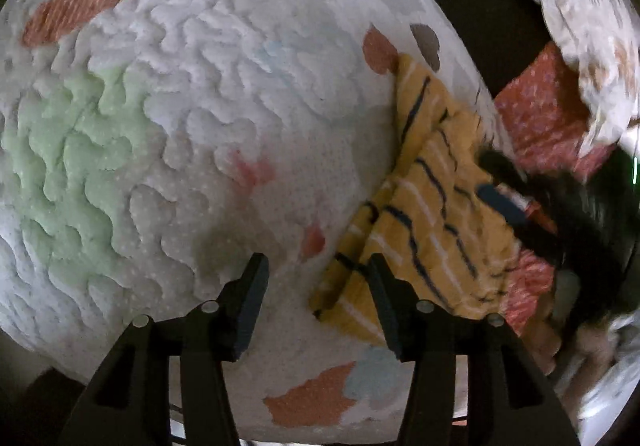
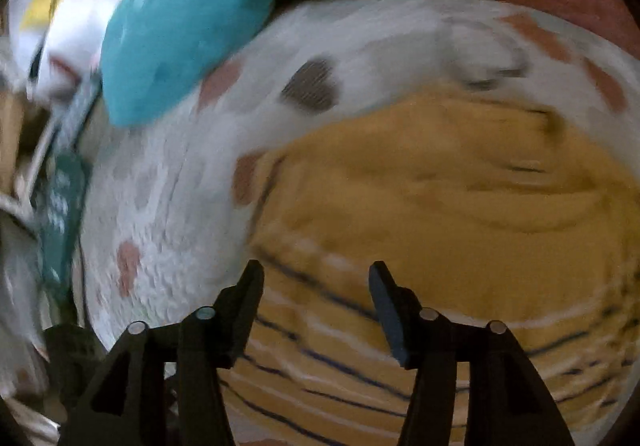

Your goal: Fold small clothes

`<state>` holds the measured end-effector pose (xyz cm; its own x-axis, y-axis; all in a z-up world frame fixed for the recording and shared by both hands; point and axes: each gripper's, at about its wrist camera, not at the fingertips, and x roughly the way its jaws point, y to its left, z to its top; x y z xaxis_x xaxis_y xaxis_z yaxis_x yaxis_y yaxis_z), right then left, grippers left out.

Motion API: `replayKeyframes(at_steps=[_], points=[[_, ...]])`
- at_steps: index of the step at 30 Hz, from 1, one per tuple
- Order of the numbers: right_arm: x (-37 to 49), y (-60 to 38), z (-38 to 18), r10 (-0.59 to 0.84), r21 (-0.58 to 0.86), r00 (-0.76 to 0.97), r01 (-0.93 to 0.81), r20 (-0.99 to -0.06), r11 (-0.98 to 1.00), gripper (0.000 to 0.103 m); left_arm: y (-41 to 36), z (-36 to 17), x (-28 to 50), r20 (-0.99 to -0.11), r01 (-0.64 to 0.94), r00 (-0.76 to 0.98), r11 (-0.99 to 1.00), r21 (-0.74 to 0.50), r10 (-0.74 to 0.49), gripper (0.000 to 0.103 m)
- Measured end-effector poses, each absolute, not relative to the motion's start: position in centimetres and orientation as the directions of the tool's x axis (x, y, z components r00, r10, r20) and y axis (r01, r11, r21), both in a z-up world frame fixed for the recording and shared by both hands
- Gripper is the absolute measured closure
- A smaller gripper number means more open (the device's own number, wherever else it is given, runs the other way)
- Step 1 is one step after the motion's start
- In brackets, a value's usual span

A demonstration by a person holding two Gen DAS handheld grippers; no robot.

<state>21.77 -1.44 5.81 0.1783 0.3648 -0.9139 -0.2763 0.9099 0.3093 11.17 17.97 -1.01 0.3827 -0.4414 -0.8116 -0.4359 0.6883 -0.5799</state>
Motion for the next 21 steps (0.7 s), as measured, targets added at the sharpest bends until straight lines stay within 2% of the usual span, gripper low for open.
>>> replayKeyframes(at_steps=[4,9,14,16,17,19,20,21], points=[[22.3,3.5,3.1,0.256,0.212,0.109,-0.310,-0.960,0.927,0.037,16.1,-0.6,11.6,-0.800,-0.384,0.371,0.706,-0.594,-0.471,0.046],[23.0,6.9,1.5,0.099,0.054,0.094,-0.395,-0.991,0.917,0.018,13.9,-1.1,12.3,-0.803,-0.356,0.325,0.722,-0.593,-0.499,0.044],[21.8,10.3,-0.6,-0.108,-0.147,0.103,-0.562,-0.989,0.814,0.015,12.9,-1.1,12.7,-0.816,-0.365,0.326,0.733,-0.574,-0.476,0.045],[21.0,10.9,-1.0,-0.154,-0.205,0.136,-0.600,-0.979,0.773,0.016,12.2,-1.1,12.4,-0.819,-0.362,0.311,0.736,-0.572,-0.483,0.065],[20.5,11.1,-1.0,-0.162,-0.230,0.165,-0.613,-0.973,0.756,0.019,11.7,-1.4,12.4,-0.812,-0.356,0.294,0.730,-0.583,-0.505,0.092],[19.9,11.0,-0.6,-0.163,-0.253,0.199,-0.614,-0.966,0.748,0.046,10.6,-1.8,12.5,-0.794,-0.358,0.271,0.709,-0.608,-0.545,0.096],[19.6,10.8,-0.3,-0.189,-0.301,0.242,-0.611,-0.952,0.732,0.064,10.1,-1.3,12.5,-0.801,-0.346,0.280,0.722,-0.599,-0.530,0.096],[19.3,10.4,0.1,-0.187,-0.310,0.257,-0.615,-0.948,0.725,0.073,9.8,-0.9,12.6,-0.801,-0.333,0.290,0.729,-0.598,-0.524,0.096]])
